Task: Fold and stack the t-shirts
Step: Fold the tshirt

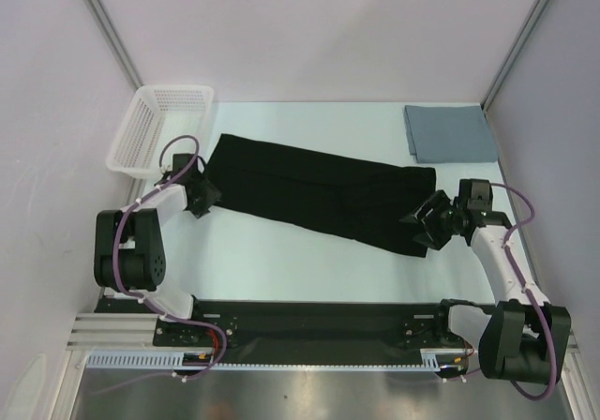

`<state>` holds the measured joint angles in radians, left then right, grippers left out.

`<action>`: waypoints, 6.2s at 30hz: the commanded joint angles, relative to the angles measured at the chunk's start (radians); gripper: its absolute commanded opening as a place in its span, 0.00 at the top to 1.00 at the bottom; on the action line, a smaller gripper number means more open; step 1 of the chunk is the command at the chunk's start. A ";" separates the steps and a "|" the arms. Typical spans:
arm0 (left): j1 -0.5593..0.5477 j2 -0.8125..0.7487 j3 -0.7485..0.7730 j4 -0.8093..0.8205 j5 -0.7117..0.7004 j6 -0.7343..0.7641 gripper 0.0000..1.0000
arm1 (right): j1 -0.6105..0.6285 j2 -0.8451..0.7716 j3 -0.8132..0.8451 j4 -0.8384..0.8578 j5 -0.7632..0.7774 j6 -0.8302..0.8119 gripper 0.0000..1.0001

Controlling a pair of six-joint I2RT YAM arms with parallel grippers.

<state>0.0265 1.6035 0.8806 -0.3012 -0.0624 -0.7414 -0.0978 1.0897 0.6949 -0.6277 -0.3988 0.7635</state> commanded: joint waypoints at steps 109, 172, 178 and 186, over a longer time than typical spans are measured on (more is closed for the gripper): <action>-1.071 0.256 0.138 0.123 0.541 -0.630 0.97 | 0.159 1.622 1.732 0.305 0.364 -0.408 0.79; -0.612 -0.617 -0.497 -0.096 0.524 -0.032 0.37 | 1.058 -0.442 -0.279 -0.233 0.379 0.540 0.36; -0.657 -0.562 -0.486 -0.078 0.501 -0.007 0.44 | 1.060 -0.548 -0.393 -0.168 0.333 0.609 0.42; -0.674 -0.551 -0.485 -0.073 0.483 0.004 0.45 | 1.063 -0.493 -0.423 -0.096 0.334 0.617 0.46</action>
<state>-0.6361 1.0451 0.3561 -0.4019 0.4423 -0.7727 0.9565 0.5560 0.2813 -0.7845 -0.0685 1.3544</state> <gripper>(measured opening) 0.552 0.547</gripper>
